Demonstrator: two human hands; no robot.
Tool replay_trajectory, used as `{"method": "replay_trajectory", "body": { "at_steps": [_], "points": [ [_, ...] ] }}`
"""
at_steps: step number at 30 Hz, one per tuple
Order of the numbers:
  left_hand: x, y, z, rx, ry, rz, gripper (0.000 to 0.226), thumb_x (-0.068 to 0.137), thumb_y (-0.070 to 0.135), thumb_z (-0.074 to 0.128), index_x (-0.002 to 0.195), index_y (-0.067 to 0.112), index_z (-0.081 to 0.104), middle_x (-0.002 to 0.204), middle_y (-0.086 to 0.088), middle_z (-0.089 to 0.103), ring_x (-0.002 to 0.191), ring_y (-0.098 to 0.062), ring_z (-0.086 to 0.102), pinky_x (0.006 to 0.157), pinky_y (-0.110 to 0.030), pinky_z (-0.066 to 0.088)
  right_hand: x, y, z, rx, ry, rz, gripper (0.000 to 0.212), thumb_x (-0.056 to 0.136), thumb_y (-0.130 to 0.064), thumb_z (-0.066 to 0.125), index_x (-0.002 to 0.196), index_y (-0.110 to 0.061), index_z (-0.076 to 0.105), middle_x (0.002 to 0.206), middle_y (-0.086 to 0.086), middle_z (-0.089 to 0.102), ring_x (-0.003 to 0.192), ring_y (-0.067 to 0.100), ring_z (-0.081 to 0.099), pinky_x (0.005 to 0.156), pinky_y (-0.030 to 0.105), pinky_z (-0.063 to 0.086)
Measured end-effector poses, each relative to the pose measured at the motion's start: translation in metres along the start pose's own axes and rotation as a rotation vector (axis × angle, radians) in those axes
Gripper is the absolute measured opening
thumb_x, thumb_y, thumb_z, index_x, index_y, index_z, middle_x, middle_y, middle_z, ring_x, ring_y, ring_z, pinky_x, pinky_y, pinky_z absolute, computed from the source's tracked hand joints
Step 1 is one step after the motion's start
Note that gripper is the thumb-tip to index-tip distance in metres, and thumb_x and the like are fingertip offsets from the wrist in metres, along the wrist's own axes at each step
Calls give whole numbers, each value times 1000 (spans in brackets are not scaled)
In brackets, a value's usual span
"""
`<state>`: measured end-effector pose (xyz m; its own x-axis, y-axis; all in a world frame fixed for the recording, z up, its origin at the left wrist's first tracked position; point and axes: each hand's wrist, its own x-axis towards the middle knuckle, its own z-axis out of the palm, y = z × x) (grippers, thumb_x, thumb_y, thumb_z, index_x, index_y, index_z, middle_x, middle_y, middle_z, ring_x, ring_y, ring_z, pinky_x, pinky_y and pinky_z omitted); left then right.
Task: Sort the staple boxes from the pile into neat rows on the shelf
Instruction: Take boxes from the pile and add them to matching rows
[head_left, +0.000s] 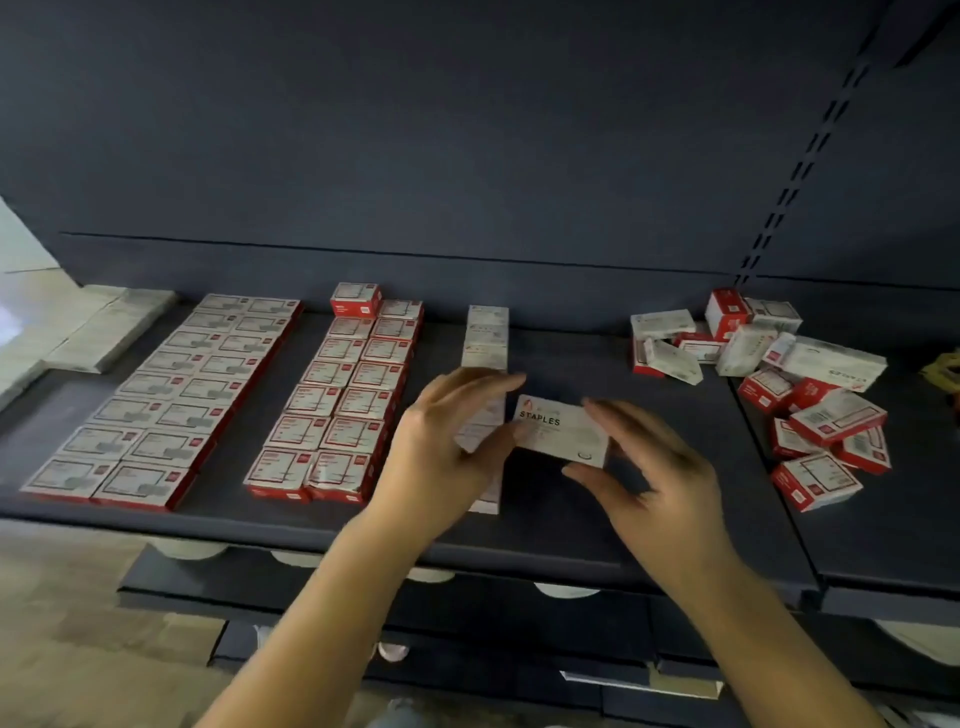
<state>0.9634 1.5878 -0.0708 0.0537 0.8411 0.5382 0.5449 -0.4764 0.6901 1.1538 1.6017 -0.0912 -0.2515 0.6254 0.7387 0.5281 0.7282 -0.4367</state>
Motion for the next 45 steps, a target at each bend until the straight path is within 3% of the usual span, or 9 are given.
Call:
{"method": "replay_trajectory", "body": {
  "at_steps": [4,15,20,26,29,33,38,43,45],
  "points": [
    [-2,-15,-44,360,-170,315,42,82,26,57,121,11,61,117,-5,61,112,-21,54,95,-31,47,17,-29,42,4,-16,-22,46,68,-15,75,108,4,64,107,2,56,94,15,57,88,1,39],
    [-31,-111,-195,553,-180,334,38,82,23,52,113,5,65,112,-9,63,103,-24,58,81,-36,55,57,-138,195,122,-124,26,51,85,-43,56,114,-2,62,117,1,58,105,12,57,93,16,46],
    [-44,-160,-270,636,-274,302,37,80,23,51,109,7,68,106,-9,65,96,-27,63,76,-37,56,70,-180,267,132,-314,57,48,81,-34,58,122,-8,57,119,7,61,108,10,54,96,9,38],
    [-47,-237,-347,757,-340,195,32,78,22,53,101,12,72,99,-9,69,84,-30,66,69,-39,58,87,-209,314,93,-451,110,53,80,-5,69,130,-7,52,125,10,55,117,18,47,98,27,32],
    [-50,-273,-363,736,-367,104,36,79,22,45,100,14,73,99,-7,70,87,-29,65,77,-37,56,87,-217,329,83,-471,126,52,82,-5,67,131,-9,52,126,8,55,118,18,47,99,24,30],
    [-48,-306,-368,722,-409,112,34,74,25,46,82,10,75,85,-11,70,76,-30,67,61,-36,57,93,-224,338,97,-513,159,51,84,-7,65,133,-10,50,126,5,55,119,14,46,97,12,25],
    [-44,-324,-373,740,-248,58,35,74,37,48,78,17,76,90,-10,67,96,-23,45,77,-46,51,104,-224,343,62,-516,159,47,88,-11,61,134,-11,48,126,2,54,118,9,43,97,8,20],
    [-40,-337,-380,726,-307,-47,25,76,24,56,87,18,77,110,-23,66,102,-54,58,76,-64,49,105,-222,348,58,-527,170,47,91,-15,59,136,-14,47,129,-2,51,120,3,37,98,3,15],
    [-40,-339,-381,617,-323,-8,28,82,23,45,91,18,71,96,-21,67,87,-46,64,64,-55,55,105,-221,350,55,-528,171,47,91,-15,59,136,-15,47,129,-2,51,118,-1,34,97,2,14]
  ]
}}
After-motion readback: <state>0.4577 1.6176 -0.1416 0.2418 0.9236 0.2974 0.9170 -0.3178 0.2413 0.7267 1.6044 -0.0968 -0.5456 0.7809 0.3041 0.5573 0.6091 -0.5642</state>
